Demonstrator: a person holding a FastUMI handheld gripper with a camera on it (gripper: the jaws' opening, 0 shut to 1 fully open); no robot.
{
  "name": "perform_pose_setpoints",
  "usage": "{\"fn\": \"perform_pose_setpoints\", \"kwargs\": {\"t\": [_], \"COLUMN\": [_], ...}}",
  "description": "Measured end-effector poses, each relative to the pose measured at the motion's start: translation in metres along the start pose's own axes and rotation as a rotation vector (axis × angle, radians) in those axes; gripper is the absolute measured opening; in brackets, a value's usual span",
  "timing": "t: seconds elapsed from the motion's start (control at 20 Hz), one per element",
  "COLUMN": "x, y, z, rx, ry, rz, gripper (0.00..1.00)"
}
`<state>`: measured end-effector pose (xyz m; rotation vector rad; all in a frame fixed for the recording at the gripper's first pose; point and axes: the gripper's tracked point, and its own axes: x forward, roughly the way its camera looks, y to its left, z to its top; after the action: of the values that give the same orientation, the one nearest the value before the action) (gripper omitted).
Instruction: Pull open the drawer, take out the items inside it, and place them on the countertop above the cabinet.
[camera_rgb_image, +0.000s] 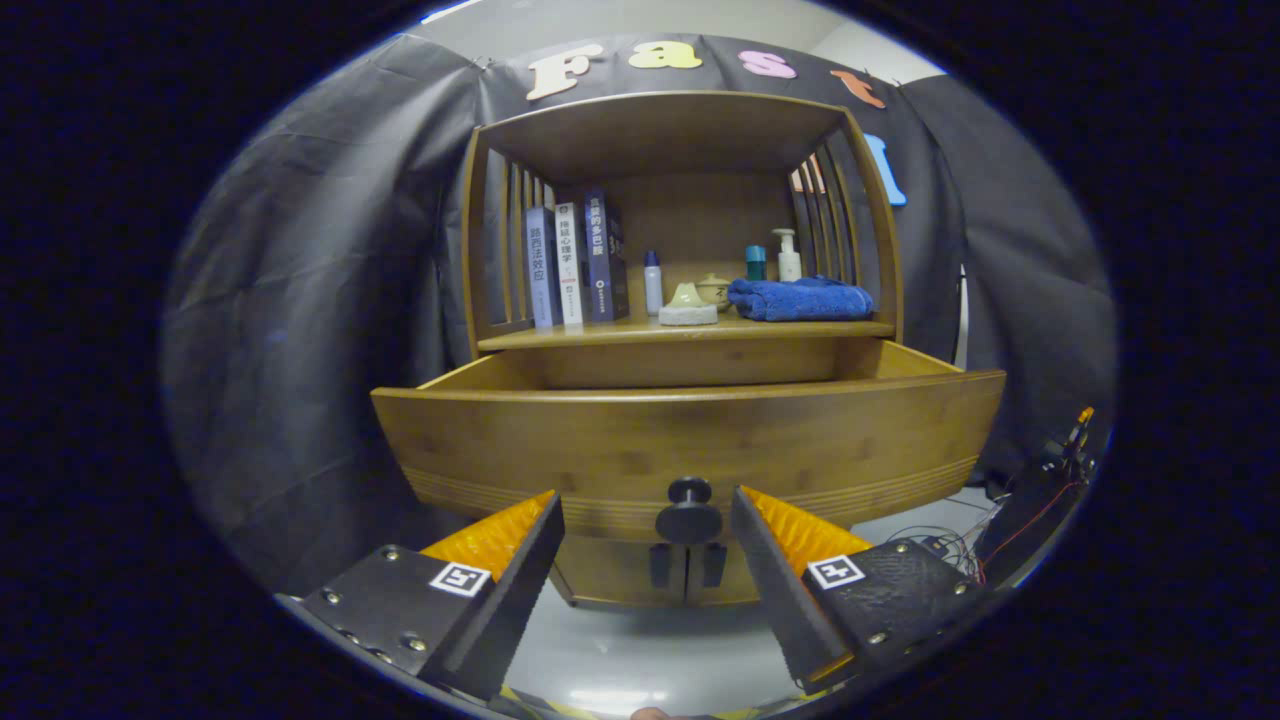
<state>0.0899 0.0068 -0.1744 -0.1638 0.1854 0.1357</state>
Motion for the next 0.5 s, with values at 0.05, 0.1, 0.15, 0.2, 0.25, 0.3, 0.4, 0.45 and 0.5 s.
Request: {"fn": "perform_pose_setpoints", "kwargs": {"t": [0.05,0.1,0.15,0.2,0.25,0.3,0.4,0.45,0.5], "x": [0.008,0.014,0.02,0.026,0.034,0.034,0.039,0.042,0.045], "y": [0.0,-0.002,-0.003,-0.002,-0.002,-0.008,-0.008,-0.005,-0.004], "z": [-0.002,-0.003,-0.004,-0.005,-0.007,-0.006,-0.007,-0.003,-0.005], "rx": [-0.006,-0.015,-0.018,-0.02,-0.02,-0.024,-0.021,-0.012,0.001], "ry": [0.003,0.001,-0.001,-0.006,-0.005,-0.018,-0.046,-0.066,-0.076], "rz": [-0.004,-0.014,-0.025,-0.03,-0.039,-0.078,-0.125,-0.124,-0.122], "gripper": [0.99,0.99,0.99,0.99,0.99,0.99,0.95,0.96,0.97]}}
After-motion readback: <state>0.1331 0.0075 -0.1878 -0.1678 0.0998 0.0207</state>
